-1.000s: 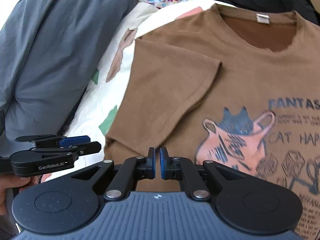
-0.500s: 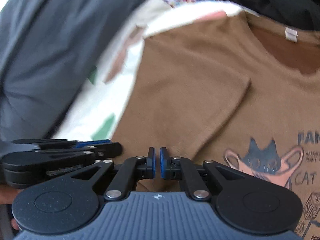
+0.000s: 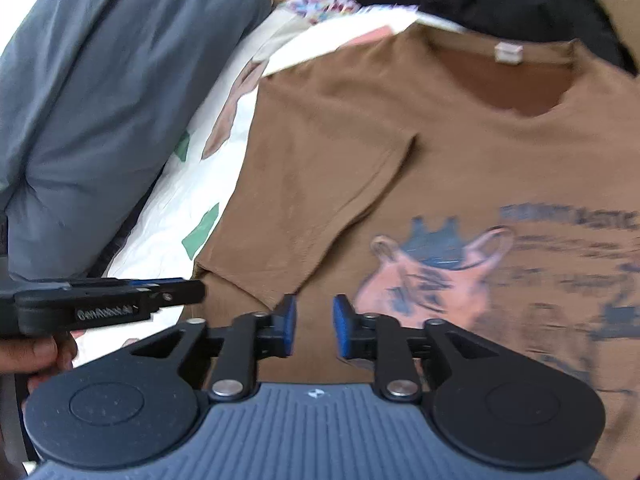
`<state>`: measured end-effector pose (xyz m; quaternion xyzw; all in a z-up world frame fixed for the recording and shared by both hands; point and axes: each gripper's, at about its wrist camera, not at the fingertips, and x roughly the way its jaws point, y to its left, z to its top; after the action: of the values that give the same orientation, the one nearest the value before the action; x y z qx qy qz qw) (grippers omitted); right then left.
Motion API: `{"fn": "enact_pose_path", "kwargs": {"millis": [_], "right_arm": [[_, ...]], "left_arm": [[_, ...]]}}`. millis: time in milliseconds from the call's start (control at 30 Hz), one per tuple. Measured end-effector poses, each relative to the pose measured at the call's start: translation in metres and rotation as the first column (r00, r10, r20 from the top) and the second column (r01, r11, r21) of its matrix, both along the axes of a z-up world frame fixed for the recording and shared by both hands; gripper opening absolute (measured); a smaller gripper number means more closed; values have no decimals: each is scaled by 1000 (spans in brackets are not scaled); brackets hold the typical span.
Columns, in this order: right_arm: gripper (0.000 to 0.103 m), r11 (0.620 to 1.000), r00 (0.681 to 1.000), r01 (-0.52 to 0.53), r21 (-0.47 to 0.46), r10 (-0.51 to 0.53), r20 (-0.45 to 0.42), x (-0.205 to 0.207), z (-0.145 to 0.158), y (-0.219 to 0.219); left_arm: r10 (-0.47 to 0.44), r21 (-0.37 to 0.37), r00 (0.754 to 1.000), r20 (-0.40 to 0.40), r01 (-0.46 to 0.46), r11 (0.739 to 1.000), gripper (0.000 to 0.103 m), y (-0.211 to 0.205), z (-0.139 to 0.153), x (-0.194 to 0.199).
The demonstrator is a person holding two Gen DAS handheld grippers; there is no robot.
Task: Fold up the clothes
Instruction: 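Open both tools and move them back over the T-shirt collar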
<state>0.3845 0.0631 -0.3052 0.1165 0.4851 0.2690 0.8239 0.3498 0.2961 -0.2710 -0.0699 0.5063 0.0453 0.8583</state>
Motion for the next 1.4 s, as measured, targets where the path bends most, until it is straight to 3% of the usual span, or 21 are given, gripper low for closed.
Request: {"fn": "enact_pose_path", "kwargs": {"millis": [133,200,367,567,667,900,1133,1300,1400], "right_arm": [[44,999,999,32,-13,-31,10,-3,38,-41],[48,999,999,42,-17,-42,12,-4,48,-54],[69,991,989,130,-30,-127,73,-4,98,-118],[74,983,977,183,-30,-179,118,0,131,-179],[75,974,966,227,-26,-221,137,1,138,-210],[75,956,950,290,-33,-284,129,-5,129,-268],[75,923,921,382,-41,-378,90,-20,103,-314],[75,937,933,349,-37,-343,112,-37,89,-324],[75,914,911,404,-33,-400,100,-48,78,-331]], "left_arm": [[31,17,1000,5,-31,999,35,-1,28,12],[37,22,999,35,-37,999,42,-4,52,26],[8,43,997,71,-11,999,45,-29,106,67],[-48,83,995,87,41,996,49,-74,154,116],[-35,38,996,79,32,999,52,-92,163,137],[-6,14,998,55,5,1000,52,-143,148,155],[18,-23,1000,13,-18,1000,52,-184,119,131],[-21,24,1000,-20,21,999,52,-215,97,107],[-29,43,999,-21,30,999,53,-231,86,93]]}}
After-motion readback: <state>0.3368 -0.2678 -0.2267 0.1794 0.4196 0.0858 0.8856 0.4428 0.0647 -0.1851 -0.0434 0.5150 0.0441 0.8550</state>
